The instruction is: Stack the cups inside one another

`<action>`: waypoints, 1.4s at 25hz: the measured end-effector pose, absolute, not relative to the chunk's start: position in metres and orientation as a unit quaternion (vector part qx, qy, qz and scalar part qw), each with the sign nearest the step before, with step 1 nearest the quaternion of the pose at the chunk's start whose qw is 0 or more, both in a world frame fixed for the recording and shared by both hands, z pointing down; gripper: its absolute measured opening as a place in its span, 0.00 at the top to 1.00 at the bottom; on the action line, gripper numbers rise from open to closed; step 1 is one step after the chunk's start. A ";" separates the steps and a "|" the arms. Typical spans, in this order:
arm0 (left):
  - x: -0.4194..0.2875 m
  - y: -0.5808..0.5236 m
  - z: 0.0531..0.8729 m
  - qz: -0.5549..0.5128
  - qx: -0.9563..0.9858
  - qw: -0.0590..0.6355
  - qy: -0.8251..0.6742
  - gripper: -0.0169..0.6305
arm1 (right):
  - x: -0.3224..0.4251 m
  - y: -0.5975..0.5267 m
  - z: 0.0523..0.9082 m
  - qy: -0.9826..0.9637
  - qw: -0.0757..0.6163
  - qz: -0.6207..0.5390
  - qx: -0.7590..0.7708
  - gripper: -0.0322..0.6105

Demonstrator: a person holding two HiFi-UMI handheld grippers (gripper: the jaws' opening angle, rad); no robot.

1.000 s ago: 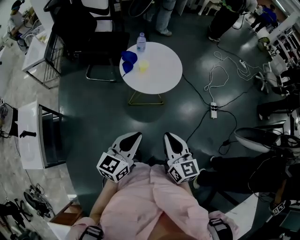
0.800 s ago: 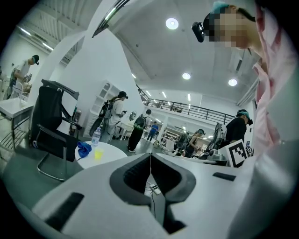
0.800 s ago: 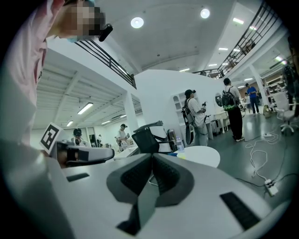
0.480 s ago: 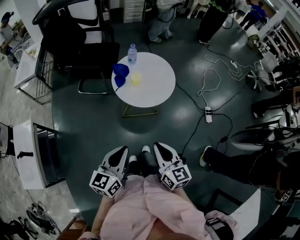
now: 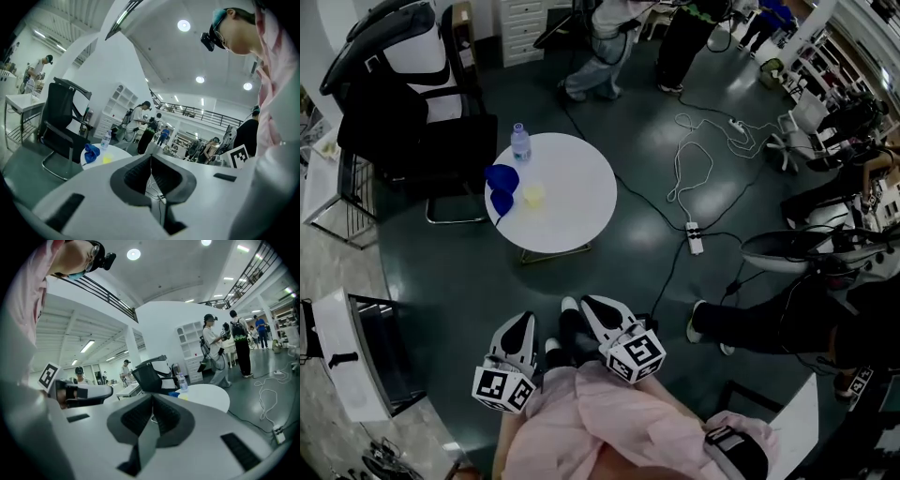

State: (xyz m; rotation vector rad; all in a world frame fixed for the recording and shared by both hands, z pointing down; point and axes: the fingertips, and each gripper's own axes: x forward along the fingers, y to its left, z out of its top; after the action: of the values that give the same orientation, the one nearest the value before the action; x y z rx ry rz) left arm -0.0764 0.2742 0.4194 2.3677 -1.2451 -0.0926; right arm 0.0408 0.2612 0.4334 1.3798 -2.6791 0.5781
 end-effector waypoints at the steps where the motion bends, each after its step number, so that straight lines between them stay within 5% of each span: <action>1: -0.072 0.261 0.415 -0.035 0.862 0.226 -0.452 0.95 | 0.047 0.248 0.429 -0.872 0.035 0.184 0.452 0.90; 18: -0.025 0.139 0.393 -0.053 0.859 0.184 -0.475 0.95 | 0.104 0.120 0.425 -0.875 0.029 0.176 0.449 0.90; 35: -0.050 0.062 0.410 -0.046 0.858 0.199 -0.472 0.95 | 0.094 0.047 0.441 -0.854 0.054 0.195 0.479 0.90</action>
State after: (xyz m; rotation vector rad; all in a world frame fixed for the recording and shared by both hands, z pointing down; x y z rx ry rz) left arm -0.0500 0.0621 0.4095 2.3996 -1.3193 -0.1283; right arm 0.0941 0.0472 0.4406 1.4557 -2.5933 0.5933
